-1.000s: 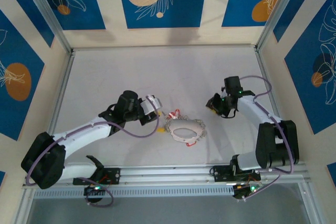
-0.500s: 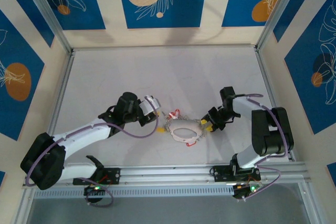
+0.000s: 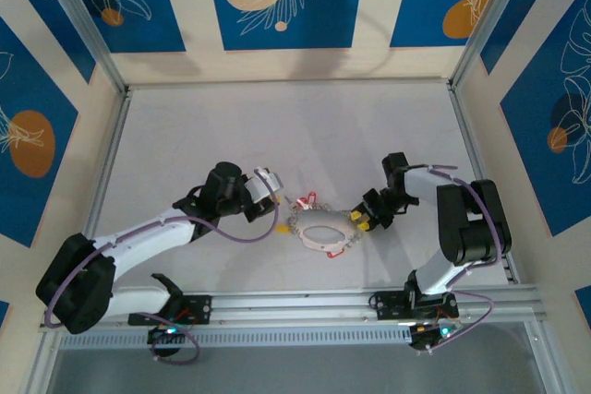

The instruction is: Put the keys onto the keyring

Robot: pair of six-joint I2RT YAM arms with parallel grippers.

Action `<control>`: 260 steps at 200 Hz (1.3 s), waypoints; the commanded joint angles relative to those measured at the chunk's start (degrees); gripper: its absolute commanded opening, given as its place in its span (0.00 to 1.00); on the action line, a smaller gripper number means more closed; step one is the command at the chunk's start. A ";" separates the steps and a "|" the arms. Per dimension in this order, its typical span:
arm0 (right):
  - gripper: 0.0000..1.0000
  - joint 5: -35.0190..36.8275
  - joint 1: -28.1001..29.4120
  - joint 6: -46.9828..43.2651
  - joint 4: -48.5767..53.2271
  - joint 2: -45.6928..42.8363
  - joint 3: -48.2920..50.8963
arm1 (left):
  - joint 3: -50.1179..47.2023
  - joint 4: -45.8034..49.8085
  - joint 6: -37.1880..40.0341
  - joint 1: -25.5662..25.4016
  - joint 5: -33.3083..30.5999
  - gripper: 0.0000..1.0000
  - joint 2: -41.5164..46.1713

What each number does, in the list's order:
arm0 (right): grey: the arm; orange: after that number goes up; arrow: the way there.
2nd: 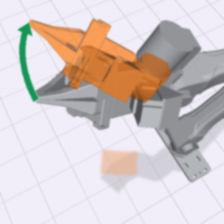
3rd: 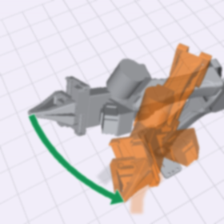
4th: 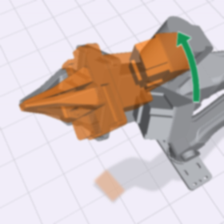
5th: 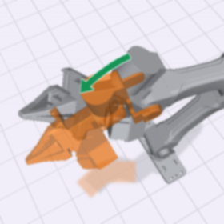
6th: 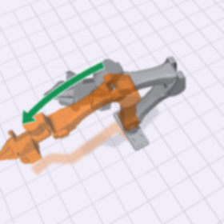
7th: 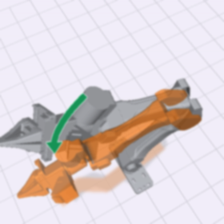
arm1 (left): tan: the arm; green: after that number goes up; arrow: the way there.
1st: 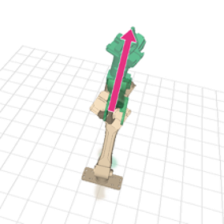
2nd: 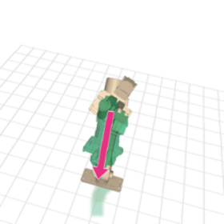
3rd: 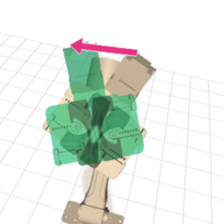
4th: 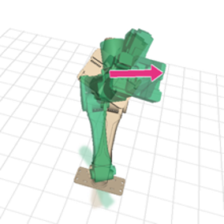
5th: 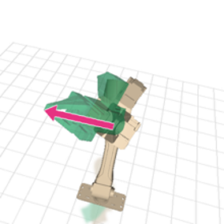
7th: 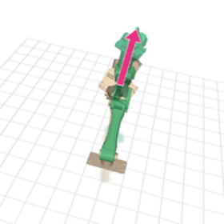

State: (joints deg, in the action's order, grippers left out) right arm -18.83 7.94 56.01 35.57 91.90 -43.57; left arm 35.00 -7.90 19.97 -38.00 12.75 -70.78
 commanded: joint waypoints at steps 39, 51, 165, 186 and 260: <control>0.08 6.37 3.70 -1.31 0.72 -2.07 -4.45 | -0.54 1.39 0.64 0.88 -0.67 0.40 2.80; 0.05 6.45 4.60 -3.05 0.26 -1.77 -5.61 | -0.58 1.40 0.53 1.23 -0.32 0.40 3.12; 0.00 5.41 22.53 -51.92 -31.79 -23.92 0.20 | 6.11 11.21 3.61 4.93 7.42 0.51 11.73; 0.00 1.70 24.36 -62.75 -44.30 -29.88 6.52 | 8.55 14.12 4.90 5.27 10.52 0.52 12.20; 0.00 -5.52 27.95 -82.80 -52.70 -31.39 9.56 | 7.57 16.72 11.39 5.74 20.95 0.46 13.66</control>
State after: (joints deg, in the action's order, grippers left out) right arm -20.21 34.39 -16.67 -10.83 60.86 -34.26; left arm 43.29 7.49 28.29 -32.73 27.79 -57.34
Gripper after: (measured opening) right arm 0.061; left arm 0.468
